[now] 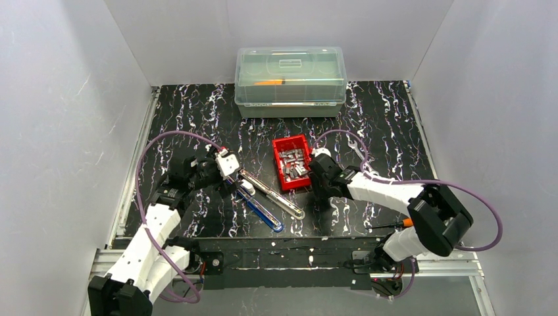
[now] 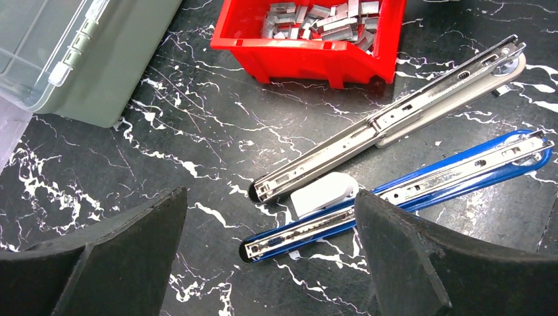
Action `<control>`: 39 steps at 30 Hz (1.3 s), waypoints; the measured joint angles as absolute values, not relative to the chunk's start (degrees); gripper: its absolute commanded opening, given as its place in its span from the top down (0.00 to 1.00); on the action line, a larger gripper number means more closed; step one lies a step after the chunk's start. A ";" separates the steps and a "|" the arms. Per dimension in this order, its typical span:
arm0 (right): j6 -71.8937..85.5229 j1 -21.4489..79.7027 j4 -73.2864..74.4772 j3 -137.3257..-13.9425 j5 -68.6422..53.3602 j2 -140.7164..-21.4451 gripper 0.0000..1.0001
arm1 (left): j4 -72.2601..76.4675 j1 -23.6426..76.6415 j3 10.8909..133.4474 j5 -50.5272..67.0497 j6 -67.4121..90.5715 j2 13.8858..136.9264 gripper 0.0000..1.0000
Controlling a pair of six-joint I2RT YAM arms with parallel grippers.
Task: Load the staples into the stapler
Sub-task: Pick up the staple from the center of the board.
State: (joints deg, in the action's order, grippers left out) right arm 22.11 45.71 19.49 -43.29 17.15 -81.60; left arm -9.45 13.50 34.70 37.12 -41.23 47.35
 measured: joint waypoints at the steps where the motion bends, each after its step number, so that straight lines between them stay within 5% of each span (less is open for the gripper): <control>1: 22.09 45.69 19.40 -43.29 17.28 -82.11 0.51 | -9.47 13.50 34.79 37.10 -40.82 47.22 0.02; 21: 22.09 45.71 17.23 -41.69 15.99 -82.96 0.82 | -9.54 13.50 35.00 37.12 -37.26 46.15 0.02; 39: 17.87 52.82 25.58 -48.84 10.04 -74.19 0.87 | -9.54 13.50 30.06 37.71 -36.82 43.59 0.02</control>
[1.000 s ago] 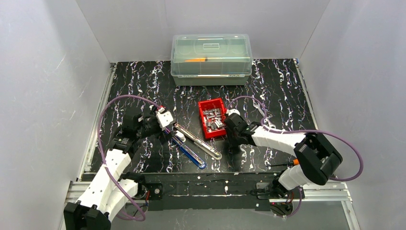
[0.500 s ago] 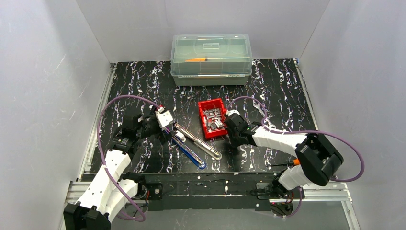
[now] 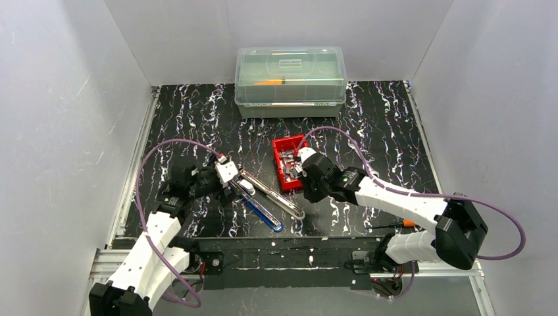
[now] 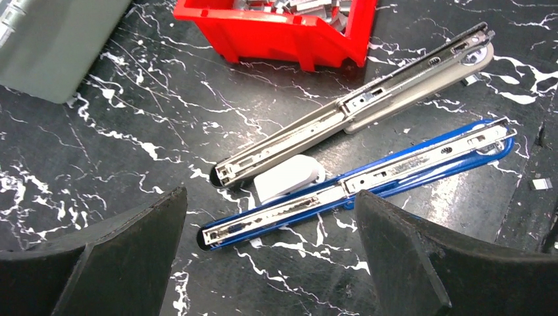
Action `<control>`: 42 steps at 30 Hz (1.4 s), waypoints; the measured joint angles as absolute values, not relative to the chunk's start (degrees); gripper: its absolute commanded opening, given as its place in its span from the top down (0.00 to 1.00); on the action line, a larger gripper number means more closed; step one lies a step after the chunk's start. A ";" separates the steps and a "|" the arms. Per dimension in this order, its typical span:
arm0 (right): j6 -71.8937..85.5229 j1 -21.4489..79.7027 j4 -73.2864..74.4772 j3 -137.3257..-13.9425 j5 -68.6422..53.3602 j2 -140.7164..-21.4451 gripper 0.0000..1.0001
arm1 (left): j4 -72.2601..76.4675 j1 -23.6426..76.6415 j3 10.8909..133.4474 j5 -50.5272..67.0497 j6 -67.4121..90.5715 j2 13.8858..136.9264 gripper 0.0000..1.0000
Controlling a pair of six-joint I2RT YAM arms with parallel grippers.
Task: Load the staples into the stapler
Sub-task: Pick up the staple from the center of the board, then place the staple at the center of the board.
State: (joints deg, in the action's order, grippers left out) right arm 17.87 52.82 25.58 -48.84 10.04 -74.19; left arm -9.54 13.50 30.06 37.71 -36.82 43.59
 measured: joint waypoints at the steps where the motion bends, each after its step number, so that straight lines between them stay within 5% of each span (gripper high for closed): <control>1: 17.58 53.36 25.52 -49.19 9.76 -74.19 0.87 | -9.47 13.50 29.54 37.71 -36.84 43.38 0.02; 26: 10.07 58.63 17.85 -51.24 5.39 -81.10 0.87 | -7.73 13.50 24.73 38.24 -36.32 42.28 0.02; 42: 18.33 57.60 20.84 -41.87 14.96 -78.15 0.84 | -7.70 13.50 24.73 40.23 -35.75 41.67 0.02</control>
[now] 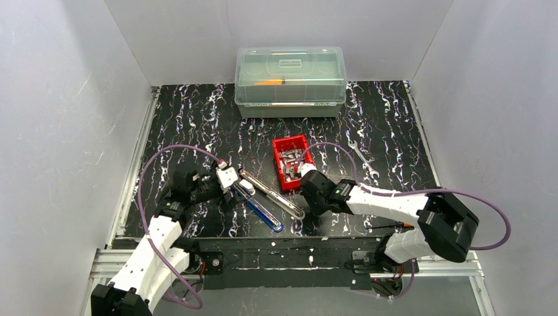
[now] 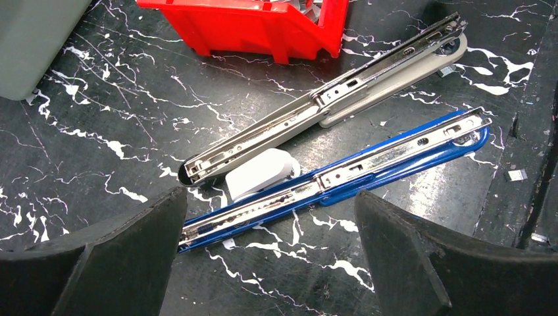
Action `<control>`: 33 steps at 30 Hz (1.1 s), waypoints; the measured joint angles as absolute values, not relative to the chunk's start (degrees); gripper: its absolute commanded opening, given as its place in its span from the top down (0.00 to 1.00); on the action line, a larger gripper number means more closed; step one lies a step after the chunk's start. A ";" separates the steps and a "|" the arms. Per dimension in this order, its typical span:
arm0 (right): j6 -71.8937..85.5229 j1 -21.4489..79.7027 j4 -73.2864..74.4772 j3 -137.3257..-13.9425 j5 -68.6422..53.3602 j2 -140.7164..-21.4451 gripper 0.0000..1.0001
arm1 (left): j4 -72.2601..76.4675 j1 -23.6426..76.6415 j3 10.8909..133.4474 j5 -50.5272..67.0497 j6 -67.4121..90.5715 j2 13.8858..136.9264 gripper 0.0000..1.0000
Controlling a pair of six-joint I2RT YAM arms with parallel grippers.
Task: Load the staples into the stapler
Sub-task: Place the staple at the center of the board.
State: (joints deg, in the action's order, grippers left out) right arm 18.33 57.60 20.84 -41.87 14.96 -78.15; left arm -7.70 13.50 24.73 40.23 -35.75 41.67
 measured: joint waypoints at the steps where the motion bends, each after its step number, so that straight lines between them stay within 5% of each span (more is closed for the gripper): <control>1: 19.16 57.43 20.97 -40.84 15.14 -78.22 0.83 | -7.70 13.50 24.73 40.36 -35.75 41.67 0.02; 14: 22.00 56.27 20.93 -41.78 16.32 -82.15 0.51 | -7.70 13.52 24.73 41.39 -35.83 41.67 0.02; 26: 20.38 55.16 21.28 -44.01 13.56 -84.38 0.71 | -7.73 13.52 24.73 42.37 -37.15 41.41 0.01; 33: 19.33 54.72 23.03 -44.91 12.84 -84.79 0.72 | -7.75 13.52 24.73 42.89 -37.69 41.52 0.01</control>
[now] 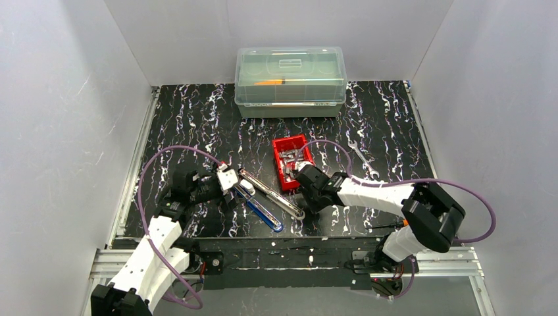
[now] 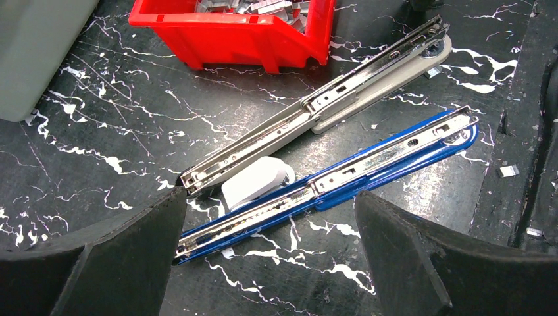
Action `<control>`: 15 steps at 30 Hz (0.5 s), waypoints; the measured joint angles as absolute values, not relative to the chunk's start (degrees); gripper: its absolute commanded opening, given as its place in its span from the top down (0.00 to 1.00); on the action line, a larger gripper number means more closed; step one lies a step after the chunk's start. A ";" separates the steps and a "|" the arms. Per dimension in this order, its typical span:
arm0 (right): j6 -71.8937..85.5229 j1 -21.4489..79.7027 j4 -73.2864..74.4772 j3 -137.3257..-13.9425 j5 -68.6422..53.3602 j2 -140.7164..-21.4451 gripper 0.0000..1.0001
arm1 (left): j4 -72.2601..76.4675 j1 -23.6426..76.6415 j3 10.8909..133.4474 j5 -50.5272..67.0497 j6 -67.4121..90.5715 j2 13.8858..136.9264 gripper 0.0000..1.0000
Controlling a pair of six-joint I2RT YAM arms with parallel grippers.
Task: Load the staples into the stapler
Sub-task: Place the staple at the center of the board, then pick up the staple from the center of the board.
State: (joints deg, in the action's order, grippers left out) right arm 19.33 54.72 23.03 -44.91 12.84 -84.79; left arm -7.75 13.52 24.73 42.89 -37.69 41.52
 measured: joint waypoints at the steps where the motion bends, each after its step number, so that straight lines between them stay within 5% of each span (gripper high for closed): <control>1: 19.18 54.57 23.49 -45.10 12.82 -84.86 0.72 | -7.75 13.52 24.73 42.89 -37.71 41.52 0.00; 15: 16.73 53.25 27.16 -46.35 11.33 -85.52 0.63 | -7.75 13.52 24.73 42.92 -37.95 41.52 0.01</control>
